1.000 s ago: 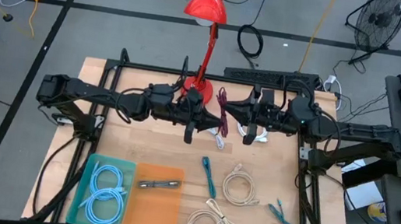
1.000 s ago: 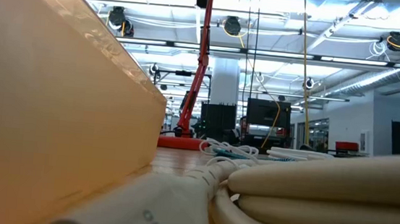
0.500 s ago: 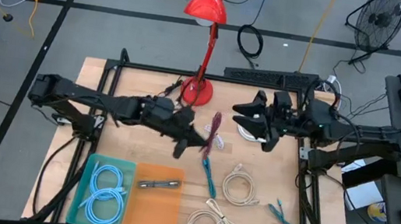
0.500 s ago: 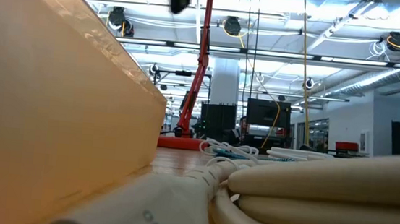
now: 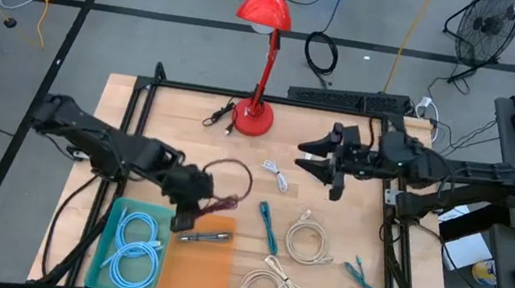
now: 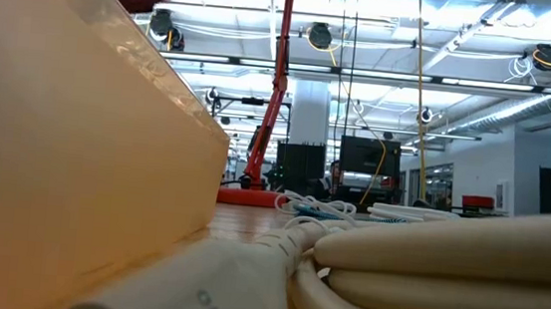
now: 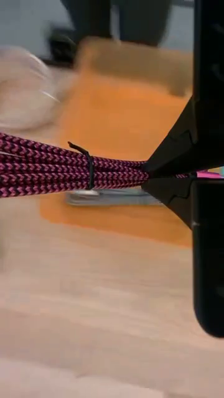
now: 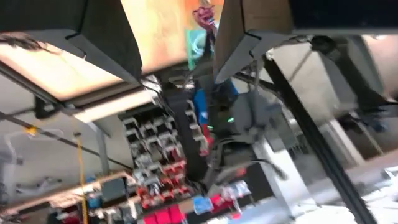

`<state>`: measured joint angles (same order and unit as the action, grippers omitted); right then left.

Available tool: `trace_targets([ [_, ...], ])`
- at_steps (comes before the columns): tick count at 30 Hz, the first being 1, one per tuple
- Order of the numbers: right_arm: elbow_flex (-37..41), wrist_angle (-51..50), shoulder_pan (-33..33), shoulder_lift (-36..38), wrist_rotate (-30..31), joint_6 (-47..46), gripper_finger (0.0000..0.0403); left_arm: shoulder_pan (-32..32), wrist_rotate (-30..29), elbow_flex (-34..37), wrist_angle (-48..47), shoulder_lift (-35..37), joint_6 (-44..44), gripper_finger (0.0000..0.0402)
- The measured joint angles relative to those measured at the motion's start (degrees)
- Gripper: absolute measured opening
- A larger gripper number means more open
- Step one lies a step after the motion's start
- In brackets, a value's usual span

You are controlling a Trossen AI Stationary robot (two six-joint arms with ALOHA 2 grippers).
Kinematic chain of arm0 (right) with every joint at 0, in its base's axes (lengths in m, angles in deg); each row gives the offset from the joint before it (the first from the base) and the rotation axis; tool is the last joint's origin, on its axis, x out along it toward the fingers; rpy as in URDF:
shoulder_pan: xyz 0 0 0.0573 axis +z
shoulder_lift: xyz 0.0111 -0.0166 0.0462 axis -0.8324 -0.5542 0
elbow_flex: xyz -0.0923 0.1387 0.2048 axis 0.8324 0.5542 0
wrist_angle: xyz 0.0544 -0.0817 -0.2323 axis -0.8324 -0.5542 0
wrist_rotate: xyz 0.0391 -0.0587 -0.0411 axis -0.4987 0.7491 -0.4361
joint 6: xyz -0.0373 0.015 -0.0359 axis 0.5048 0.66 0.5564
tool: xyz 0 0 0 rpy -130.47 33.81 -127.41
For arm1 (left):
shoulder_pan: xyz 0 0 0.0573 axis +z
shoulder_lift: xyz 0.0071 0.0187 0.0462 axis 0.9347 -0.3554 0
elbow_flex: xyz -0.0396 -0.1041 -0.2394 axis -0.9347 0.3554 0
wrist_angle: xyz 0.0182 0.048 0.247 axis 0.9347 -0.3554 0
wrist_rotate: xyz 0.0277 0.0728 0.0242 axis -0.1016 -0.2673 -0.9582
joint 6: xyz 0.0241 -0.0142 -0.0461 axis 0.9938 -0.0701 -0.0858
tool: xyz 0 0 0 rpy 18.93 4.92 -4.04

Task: Pick & Place USB Port
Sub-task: Put the pink USB cable into the orange bin

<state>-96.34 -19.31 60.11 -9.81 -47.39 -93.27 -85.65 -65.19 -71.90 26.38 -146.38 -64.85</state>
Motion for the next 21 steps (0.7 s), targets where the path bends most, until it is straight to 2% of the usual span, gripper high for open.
trace_targets([
  [12, 0.0, -2.2, 0.0, -2.9, 0.3, -0.2, 0.0185, -6.3, 8.9, 0.1, 2.6, -13.7, 2.5, 0.0002],
  [21, 0.0, -2.4, 0.0, -3.6, 0.3, -0.6, 0.0183, -7.4, 14.8, 0.1, 6.7, -20.5, 4.8, 0.0002],
])
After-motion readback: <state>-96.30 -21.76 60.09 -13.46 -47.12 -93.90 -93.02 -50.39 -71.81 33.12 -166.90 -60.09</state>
